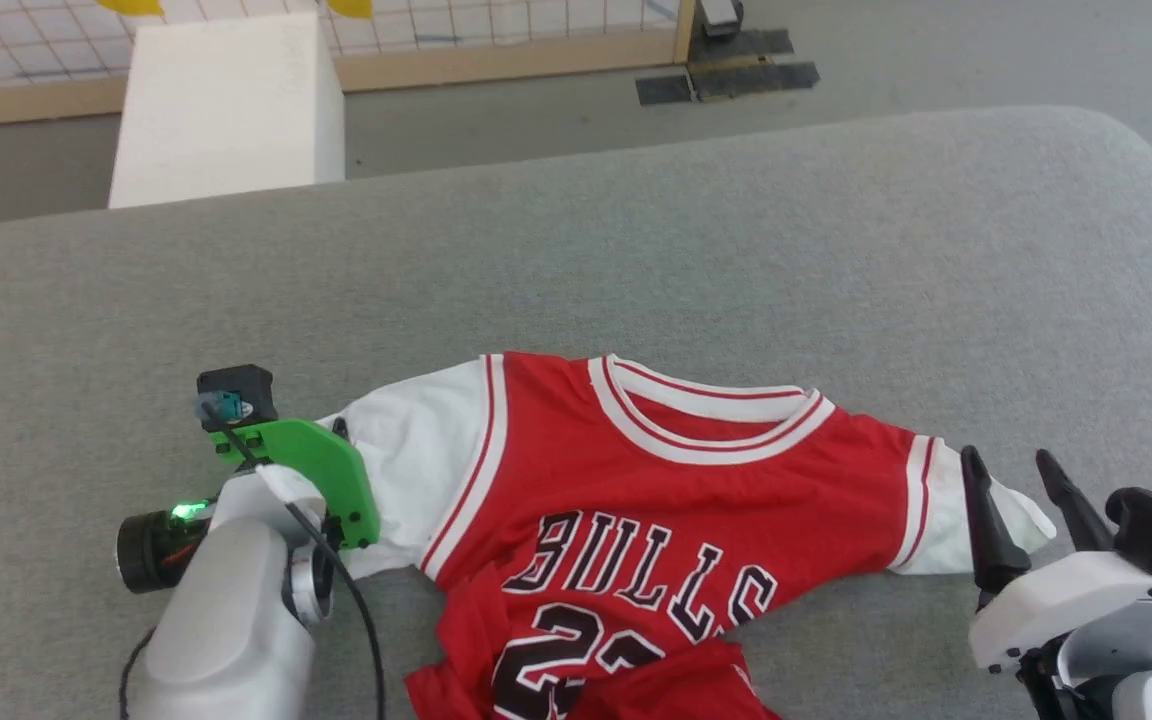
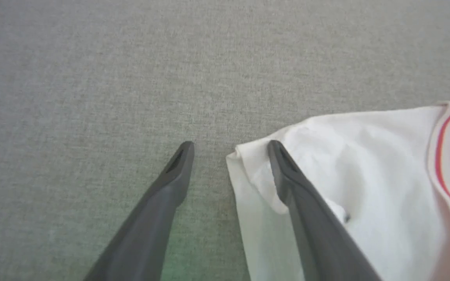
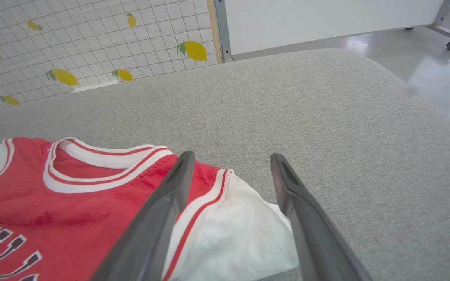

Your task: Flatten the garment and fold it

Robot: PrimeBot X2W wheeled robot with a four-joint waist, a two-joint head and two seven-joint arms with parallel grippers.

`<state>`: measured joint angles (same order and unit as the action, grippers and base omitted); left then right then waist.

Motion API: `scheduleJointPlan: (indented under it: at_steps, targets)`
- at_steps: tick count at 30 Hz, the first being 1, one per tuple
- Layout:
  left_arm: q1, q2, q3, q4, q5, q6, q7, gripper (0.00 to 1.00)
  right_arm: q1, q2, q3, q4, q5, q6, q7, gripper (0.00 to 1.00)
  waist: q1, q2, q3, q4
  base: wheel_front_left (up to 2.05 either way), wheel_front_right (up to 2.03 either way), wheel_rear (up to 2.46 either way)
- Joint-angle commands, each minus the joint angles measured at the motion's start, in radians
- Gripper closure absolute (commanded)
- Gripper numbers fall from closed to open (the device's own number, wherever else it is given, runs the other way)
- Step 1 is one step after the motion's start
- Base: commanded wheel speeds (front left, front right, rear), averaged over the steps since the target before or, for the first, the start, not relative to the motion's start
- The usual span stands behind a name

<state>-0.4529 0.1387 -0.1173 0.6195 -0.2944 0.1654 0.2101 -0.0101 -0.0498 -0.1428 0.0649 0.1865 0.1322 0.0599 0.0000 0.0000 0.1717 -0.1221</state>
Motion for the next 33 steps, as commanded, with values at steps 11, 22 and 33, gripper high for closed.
scheduleJointPlan:
  at_steps: [11,22,33]
  targets:
    - [-0.02,-0.01,-0.042,0.082,-0.076,-0.097,0.275,0.91,-0.019,0.0,0.018,-0.014,0.025,-0.002,-0.01,0.0,0.0,0.0,0.051,-0.037,0.0,0.0,0.0]
    - [0.063,0.005,-0.02,-0.057,-0.074,-0.078,0.092,1.0,-0.013,0.0,0.012,-0.026,0.022,-0.002,0.001,0.0,0.0,0.0,0.001,0.017,0.0,0.0,0.0]
    - [0.284,0.028,0.1,-0.216,-0.133,-0.016,-0.08,1.0,0.018,0.0,-0.022,-0.04,0.005,-0.002,0.02,0.0,0.0,0.0,-0.052,0.111,0.0,0.0,0.0]
